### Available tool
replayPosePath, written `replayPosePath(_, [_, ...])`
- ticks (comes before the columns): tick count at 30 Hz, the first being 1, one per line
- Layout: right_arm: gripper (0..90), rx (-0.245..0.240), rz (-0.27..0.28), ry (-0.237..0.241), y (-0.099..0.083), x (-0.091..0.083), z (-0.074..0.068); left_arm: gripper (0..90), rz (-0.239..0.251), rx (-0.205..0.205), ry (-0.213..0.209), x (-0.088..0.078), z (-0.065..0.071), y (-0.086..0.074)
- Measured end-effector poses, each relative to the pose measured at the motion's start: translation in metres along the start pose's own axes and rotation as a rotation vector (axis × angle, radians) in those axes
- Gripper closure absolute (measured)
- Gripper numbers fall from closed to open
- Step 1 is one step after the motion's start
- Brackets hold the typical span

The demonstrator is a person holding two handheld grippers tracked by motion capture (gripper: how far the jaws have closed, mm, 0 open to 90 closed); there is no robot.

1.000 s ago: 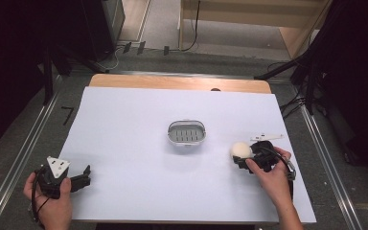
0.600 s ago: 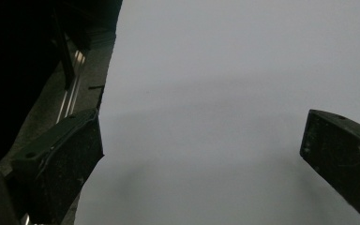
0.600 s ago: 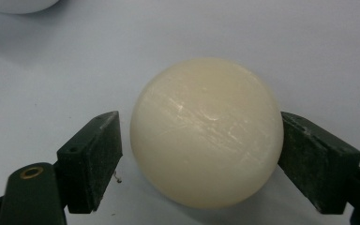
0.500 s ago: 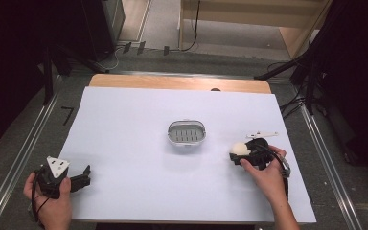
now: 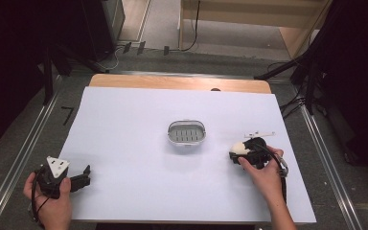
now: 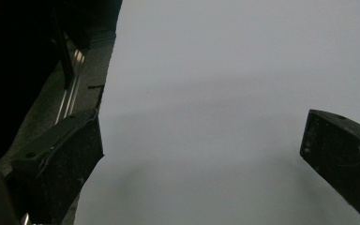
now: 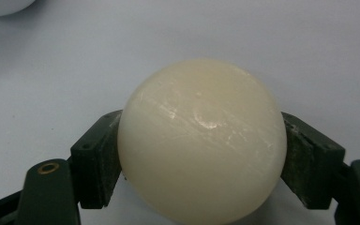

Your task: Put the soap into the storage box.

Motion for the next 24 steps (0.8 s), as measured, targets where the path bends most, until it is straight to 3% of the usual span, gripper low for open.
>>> replayPosePath(24, [24.4, -0.015, 0.017, 0.021, 0.012, -0.007, -0.006, 0.1, 0.001, -0.002, 0.000, 0.000, 0.000, 0.000])
Point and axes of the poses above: each handheld gripper's, and its own axes: x roughly forward along the jaws, y roughly out of its top, z roughly to its right, the point moved 6 cm from there along x, roughly forward along the jaws, and after that the axes turned 12 degrees about y, right-handed, at the moved point
